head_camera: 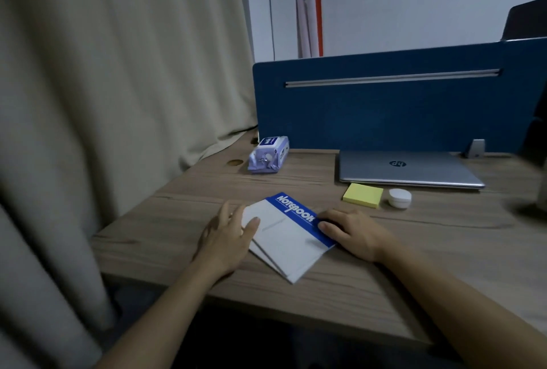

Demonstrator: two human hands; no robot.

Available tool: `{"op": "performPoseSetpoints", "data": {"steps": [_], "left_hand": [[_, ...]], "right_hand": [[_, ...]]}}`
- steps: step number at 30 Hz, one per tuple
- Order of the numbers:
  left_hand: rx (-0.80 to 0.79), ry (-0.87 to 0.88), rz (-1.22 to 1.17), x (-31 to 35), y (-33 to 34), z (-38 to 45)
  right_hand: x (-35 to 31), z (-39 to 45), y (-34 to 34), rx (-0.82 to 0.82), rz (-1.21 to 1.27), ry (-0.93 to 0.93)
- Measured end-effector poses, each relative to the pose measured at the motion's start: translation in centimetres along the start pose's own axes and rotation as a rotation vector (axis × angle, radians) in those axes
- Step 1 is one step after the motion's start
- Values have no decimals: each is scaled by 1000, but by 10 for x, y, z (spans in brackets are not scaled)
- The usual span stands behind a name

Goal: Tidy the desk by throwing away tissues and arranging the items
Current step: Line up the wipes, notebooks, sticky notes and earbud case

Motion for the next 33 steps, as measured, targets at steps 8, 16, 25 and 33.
{"op": "performPoseSetpoints", "data": {"steps": [8,16,25,33], "left_hand": [[-64,-92,20,49,-10,-54],[-76,35,-164,57,-10,-60],[-200,108,-233,51,-7,-11],[-303,335,-30,54,7,22]], "right_hand": [[-19,-37,11,-60,7,124],[-23,-59,9,-42,32,155],[-7,-48,4,-2,-8,131],[18,-13,1,109,-131,112]]}}
Point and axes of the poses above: each hand's wrist, its own z-axis towards the middle knuckle, its own y-axis out of the palm, x = y × z, the point moved 1 cm from there along z, towards the middle knuckle, and after that the axes turned 14 degrees about z, right-handed, at the moved point
